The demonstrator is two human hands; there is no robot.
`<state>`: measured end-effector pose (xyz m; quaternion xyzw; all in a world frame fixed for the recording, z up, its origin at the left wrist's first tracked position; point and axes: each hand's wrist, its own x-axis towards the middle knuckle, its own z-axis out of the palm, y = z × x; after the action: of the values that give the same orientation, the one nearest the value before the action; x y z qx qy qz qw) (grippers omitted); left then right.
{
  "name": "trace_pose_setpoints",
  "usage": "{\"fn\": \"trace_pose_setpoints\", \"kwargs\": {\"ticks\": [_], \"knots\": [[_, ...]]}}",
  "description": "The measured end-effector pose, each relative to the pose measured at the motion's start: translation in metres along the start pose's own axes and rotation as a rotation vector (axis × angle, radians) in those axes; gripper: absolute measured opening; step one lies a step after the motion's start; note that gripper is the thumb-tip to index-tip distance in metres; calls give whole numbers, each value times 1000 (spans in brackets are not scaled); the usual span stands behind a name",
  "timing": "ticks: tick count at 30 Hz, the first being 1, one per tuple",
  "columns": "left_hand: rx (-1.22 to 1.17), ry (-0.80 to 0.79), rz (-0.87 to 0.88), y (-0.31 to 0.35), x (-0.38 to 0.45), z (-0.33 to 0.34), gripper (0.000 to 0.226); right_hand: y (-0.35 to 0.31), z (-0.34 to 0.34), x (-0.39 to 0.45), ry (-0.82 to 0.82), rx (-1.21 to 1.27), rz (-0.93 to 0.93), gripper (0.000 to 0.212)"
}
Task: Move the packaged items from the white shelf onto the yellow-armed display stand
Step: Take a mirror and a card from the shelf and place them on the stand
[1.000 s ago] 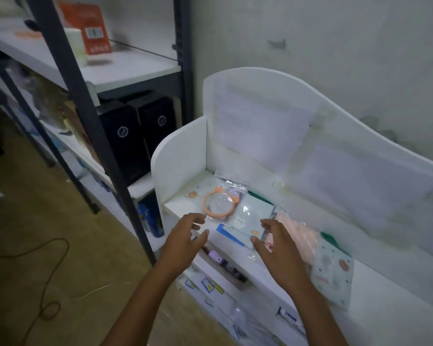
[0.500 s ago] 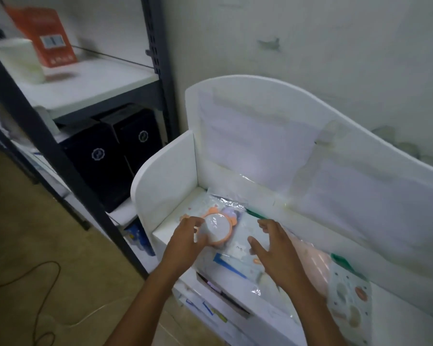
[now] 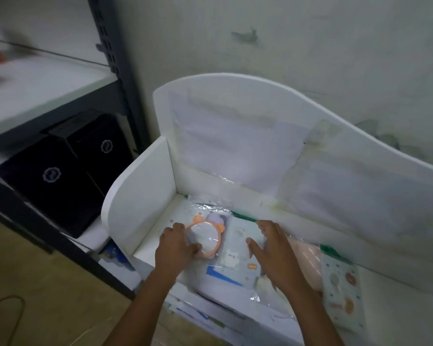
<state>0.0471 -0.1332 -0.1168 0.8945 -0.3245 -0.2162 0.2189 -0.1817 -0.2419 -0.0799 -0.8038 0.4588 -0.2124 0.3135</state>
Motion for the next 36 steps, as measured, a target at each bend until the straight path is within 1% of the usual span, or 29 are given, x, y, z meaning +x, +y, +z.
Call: {"fn": "trace_pose_setpoints", "kwargs": {"ticks": [3,10,14,17,19,22,24,27,32,34,36], "knots": [[-79,-34,6,-7,11,-4,44,-3,4,-10,30,-14,40,43],[-240,-83,3,-14,19,-10,18,-11,14,-34,87,-57,133,44],[-523,-69,-12,-18,15,-22,19,-16,14,-45,128,-75,217,42],[-648,-73,42,-20,16,-35,13,-19,14,-52,172,-99,238,37],[-801,-126,48,-18,13,-44,9,-17,15,-54,164,-121,278,31],[-1003,-230,-3,-16,5,-54,14,-16,20,-50,126,-186,368,28],[-1103,-266,-63,-16,1,-61,20,-15,27,-46,86,-256,408,35],[-1136,-262,-93,-20,-3,-69,31,-18,36,-38,70,-336,455,52],[-1177,-316,-99,-29,-12,-72,28,-36,49,-29,15,-495,518,83],[-1179,-334,-101,-33,-14,-72,28,-41,52,-27,-2,-521,536,90],[-1170,-346,-107,-38,-15,-72,26,-39,53,-25,-4,-511,550,92]]}}
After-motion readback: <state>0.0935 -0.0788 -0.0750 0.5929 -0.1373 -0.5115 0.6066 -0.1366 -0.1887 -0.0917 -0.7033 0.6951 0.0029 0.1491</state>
